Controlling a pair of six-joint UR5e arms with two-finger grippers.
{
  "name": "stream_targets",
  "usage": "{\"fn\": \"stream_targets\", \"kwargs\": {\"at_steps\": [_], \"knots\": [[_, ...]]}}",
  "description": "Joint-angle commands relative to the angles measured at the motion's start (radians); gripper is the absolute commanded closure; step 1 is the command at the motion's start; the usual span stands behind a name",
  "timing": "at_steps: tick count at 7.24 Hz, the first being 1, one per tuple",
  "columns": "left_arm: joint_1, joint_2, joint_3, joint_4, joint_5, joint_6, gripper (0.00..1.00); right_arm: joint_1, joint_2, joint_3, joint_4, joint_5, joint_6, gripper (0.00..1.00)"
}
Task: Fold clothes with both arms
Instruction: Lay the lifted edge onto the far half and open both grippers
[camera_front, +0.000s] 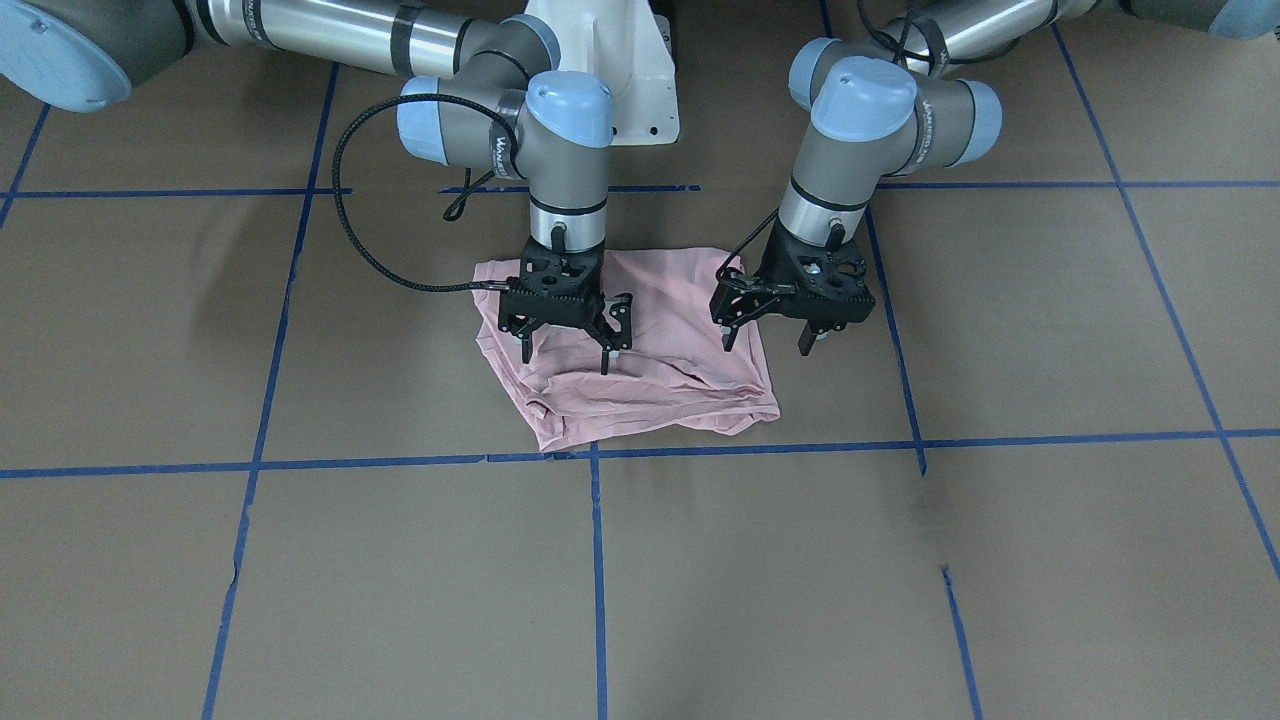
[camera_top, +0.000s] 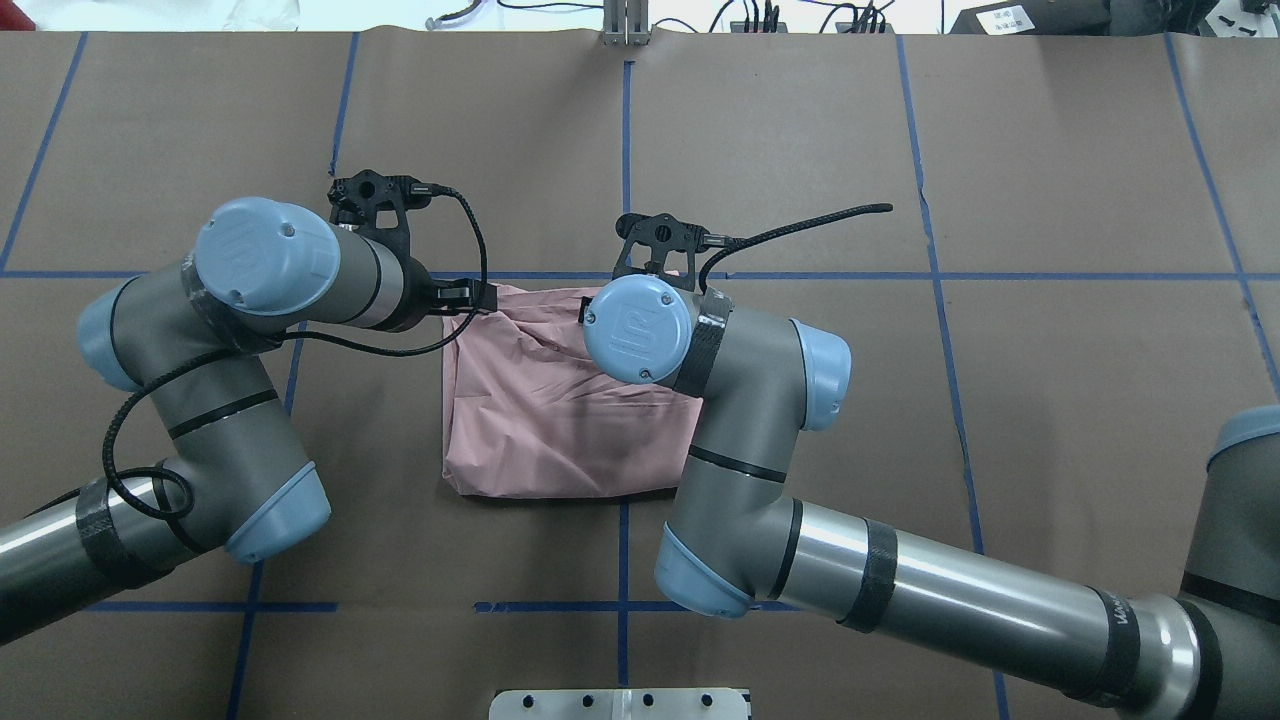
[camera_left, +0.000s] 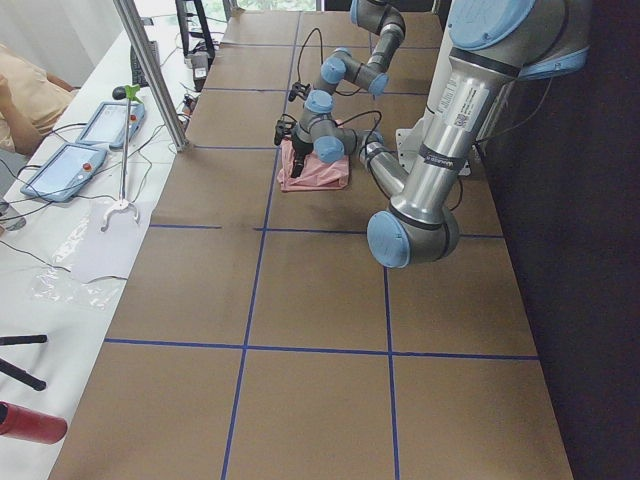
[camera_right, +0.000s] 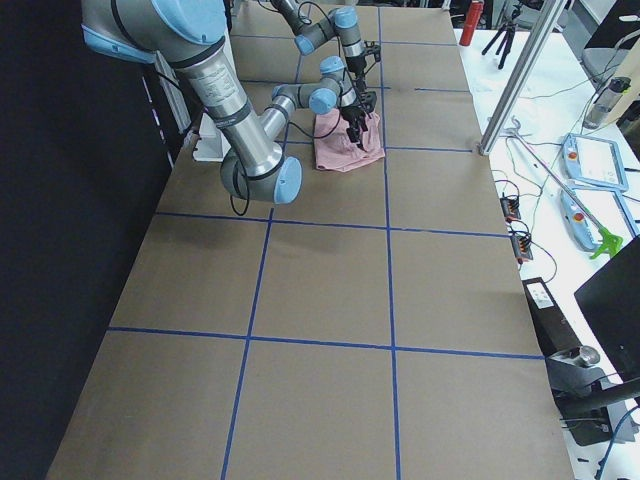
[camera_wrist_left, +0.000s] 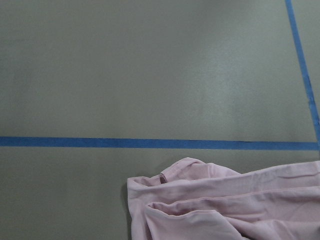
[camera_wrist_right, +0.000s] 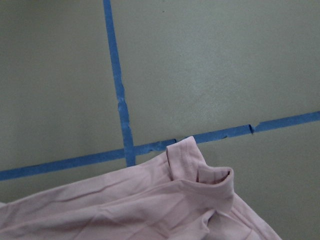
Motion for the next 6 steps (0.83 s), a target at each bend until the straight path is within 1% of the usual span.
{"fn": "stream_targets", "kwargs": {"at_steps": [1,3,4,5,6], "knots": [[-0.001,0.002,-0.005,0.000,-0.003,0.003,0.00,-0.030,-0.008,-0.014,-0.003,-0.006,-0.056,0.00],[-0.001,0.002,-0.006,0.000,-0.003,-0.002,0.00,-0.003,-0.013,-0.049,-0.011,-0.007,-0.144,0.00],[0.000,0.004,-0.011,0.000,-0.003,-0.003,0.00,0.040,-0.007,-0.090,-0.008,-0.004,-0.188,0.00],[0.000,0.004,-0.012,0.000,-0.003,-0.003,0.00,0.087,-0.001,-0.151,-0.003,0.000,-0.228,0.00],[0.002,0.005,-0.012,0.000,-0.003,-0.005,0.00,0.136,0.005,-0.197,0.000,0.023,-0.266,0.00]]}}
